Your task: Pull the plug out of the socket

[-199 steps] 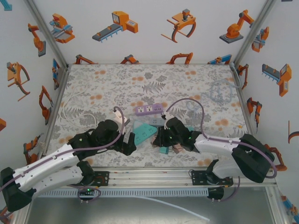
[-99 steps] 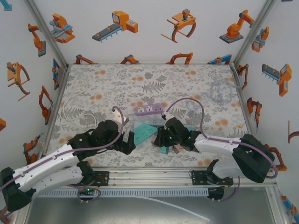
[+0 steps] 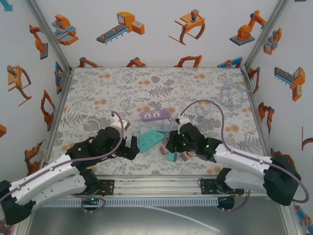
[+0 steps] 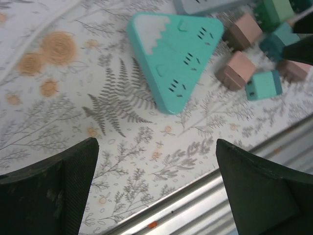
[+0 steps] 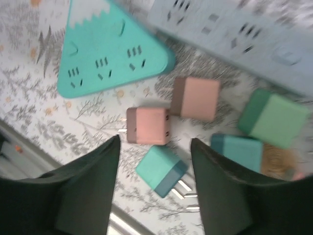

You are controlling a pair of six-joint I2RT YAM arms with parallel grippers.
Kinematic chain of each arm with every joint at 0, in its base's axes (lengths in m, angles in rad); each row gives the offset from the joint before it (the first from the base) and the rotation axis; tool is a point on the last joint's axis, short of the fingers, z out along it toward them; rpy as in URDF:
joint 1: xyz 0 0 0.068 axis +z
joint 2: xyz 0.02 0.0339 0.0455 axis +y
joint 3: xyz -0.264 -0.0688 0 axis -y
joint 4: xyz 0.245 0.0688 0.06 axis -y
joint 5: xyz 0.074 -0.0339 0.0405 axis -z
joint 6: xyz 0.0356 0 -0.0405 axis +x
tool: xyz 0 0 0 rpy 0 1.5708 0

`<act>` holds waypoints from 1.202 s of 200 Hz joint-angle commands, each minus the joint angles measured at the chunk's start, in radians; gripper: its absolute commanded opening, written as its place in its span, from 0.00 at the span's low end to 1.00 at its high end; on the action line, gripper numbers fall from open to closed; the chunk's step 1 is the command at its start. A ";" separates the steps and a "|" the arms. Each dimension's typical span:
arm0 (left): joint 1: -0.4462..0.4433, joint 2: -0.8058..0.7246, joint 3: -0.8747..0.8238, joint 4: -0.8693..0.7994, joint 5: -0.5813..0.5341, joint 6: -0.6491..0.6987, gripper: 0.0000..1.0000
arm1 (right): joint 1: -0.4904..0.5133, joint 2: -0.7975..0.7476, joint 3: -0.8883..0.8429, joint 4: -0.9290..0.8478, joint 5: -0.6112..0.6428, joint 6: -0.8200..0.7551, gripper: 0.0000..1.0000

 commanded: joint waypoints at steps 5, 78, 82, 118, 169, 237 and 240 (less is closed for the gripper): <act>-0.002 -0.070 -0.039 -0.041 -0.316 -0.037 0.97 | -0.012 -0.131 0.013 -0.057 0.305 -0.171 0.69; 0.063 -0.189 -0.219 0.184 -0.914 0.153 0.97 | -0.474 -0.264 -0.084 0.020 0.449 -0.412 0.95; 0.081 -0.190 -0.235 0.212 -0.910 0.180 0.97 | -0.505 -0.252 -0.092 0.037 0.439 -0.414 0.97; 0.318 -0.159 -0.317 0.432 -0.746 0.319 0.97 | -0.711 -0.038 -0.143 0.254 0.342 -0.428 0.99; 0.693 0.083 -0.438 0.854 -0.319 0.357 0.97 | -0.823 0.368 -0.047 0.524 0.220 -0.461 1.00; 1.003 0.565 -0.322 1.201 0.159 0.339 0.97 | -0.916 0.586 -0.181 1.097 0.027 -0.466 0.99; 1.010 0.582 -0.314 1.207 0.175 0.338 0.97 | -0.915 0.564 -0.194 1.087 0.014 -0.465 1.00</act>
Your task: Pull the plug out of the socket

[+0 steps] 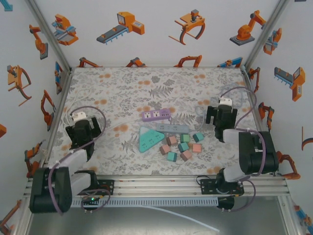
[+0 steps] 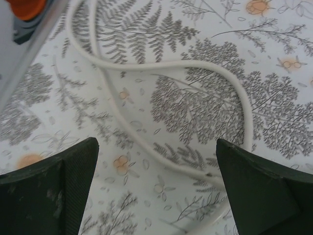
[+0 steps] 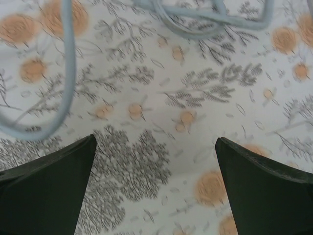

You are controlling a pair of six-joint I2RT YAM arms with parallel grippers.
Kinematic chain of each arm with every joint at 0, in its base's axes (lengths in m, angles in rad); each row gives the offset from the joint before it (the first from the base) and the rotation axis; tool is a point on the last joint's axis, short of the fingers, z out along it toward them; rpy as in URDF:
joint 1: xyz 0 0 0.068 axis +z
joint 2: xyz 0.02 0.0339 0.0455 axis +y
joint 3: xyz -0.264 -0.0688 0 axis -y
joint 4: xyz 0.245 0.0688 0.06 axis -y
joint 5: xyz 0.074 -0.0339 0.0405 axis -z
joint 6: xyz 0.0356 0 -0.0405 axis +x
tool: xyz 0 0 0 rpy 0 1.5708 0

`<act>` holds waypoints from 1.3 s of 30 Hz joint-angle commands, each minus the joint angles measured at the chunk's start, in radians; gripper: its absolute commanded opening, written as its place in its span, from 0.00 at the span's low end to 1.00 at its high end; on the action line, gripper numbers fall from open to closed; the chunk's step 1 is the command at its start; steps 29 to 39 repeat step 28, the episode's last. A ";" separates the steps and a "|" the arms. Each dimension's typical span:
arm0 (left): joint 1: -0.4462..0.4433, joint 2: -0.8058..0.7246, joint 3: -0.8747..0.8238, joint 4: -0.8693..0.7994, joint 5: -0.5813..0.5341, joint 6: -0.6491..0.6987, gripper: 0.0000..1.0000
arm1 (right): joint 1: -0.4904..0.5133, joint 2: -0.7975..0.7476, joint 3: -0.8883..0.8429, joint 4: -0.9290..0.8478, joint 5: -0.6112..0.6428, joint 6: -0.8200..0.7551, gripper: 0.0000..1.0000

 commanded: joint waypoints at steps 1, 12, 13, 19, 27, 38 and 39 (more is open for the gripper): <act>0.040 0.103 0.076 0.193 0.210 0.013 0.97 | -0.041 0.020 -0.120 0.328 -0.105 0.018 1.00; 0.014 0.386 0.153 0.378 0.315 0.080 0.97 | -0.039 0.031 -0.074 0.260 -0.062 0.027 0.99; 0.013 0.368 0.162 0.326 0.308 0.080 0.97 | -0.039 0.031 -0.074 0.259 -0.066 0.025 0.99; -0.002 0.377 0.165 0.338 0.288 0.095 0.97 | -0.039 0.033 -0.062 0.242 -0.138 -0.001 0.99; -0.004 0.372 0.166 0.326 0.288 0.095 0.97 | -0.038 0.029 -0.061 0.233 -0.128 -0.002 0.99; -0.004 0.371 0.167 0.324 0.288 0.095 0.97 | -0.036 0.030 -0.072 0.252 -0.103 0.005 0.99; -0.004 0.371 0.167 0.324 0.288 0.095 0.97 | -0.036 0.030 -0.072 0.252 -0.103 0.005 0.99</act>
